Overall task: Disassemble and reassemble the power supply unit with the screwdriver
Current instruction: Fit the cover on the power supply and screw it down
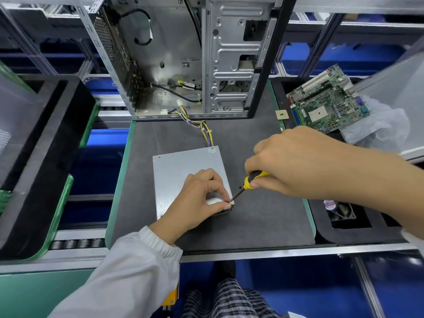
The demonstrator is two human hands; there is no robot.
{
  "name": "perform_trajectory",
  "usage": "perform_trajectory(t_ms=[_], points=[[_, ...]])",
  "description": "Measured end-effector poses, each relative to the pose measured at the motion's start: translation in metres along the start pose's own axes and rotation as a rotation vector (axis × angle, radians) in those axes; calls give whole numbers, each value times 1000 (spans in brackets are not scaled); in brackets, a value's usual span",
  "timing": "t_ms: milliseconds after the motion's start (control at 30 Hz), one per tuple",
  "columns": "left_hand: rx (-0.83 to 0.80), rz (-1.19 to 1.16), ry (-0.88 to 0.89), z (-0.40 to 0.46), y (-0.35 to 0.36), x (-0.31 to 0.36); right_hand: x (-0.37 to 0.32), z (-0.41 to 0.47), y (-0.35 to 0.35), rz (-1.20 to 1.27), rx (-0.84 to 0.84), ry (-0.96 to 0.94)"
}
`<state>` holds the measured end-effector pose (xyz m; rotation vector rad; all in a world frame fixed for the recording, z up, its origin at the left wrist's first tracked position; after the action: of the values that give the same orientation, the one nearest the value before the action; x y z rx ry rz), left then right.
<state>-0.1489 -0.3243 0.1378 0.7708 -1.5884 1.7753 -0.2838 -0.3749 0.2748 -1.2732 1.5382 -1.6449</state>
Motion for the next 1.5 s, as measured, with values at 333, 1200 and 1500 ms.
perform_trajectory(t_ms=[333, 1200, 1500], points=[[-10, -18, -22, -1, -1, 3, -3, -1, 0, -47, 0, -15], [57, -213, 14, 2, 0, 5, -25, 22, -4, -199, 43, -51], [-12, -298, 24, 2, -7, 5, -22, 25, -16, -119, 35, -93]])
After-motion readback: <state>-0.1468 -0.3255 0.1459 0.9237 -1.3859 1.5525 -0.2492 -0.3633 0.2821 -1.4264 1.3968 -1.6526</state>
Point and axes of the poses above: each hand's wrist, its own z-axis towards the middle knuckle, its own y-axis out of the palm, x = y × z, the point moved 4 cm from there along z, towards the middle knuckle, and after that the axes turned 13 degrees about x, right-handed, at the moved point
